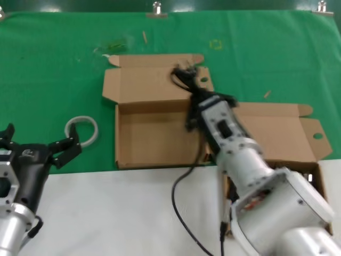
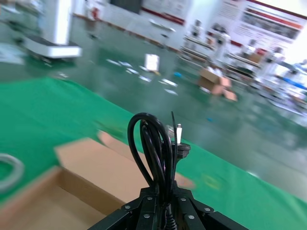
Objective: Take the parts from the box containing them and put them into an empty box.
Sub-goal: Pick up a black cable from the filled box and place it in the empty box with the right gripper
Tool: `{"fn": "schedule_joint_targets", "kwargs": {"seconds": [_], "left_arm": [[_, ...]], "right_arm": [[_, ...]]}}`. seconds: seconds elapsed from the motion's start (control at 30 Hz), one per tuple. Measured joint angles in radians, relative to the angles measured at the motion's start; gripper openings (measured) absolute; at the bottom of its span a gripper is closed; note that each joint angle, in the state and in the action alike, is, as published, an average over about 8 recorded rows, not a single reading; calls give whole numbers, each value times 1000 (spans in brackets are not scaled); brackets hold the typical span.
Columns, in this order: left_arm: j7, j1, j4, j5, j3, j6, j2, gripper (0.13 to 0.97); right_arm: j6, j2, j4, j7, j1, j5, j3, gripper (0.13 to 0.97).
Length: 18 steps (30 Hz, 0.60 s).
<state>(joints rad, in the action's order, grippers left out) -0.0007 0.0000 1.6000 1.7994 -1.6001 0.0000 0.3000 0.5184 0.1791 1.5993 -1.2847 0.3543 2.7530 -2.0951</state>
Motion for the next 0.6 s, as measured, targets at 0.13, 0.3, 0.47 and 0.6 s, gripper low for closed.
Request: {"fn": "schedule_joint_targets", "kwargs": {"seconds": [0.13,0.3,0.47,0.6], "left_arm": [[0,0,0,0,0,0,0,965],[0,0,0,0,0,0,0,965],[0,0,0,0,0,0,0,965],[0,0,0,0,0,0,0,965]], "right_arm": [[-64,1,-121,78,91,0,-105,172],[-125,1,-239,158,166,0,-203,172],[-177,2,-329,214,210,0,-258,172],[-212,2,-381,245,232,0,-283,172]]}}
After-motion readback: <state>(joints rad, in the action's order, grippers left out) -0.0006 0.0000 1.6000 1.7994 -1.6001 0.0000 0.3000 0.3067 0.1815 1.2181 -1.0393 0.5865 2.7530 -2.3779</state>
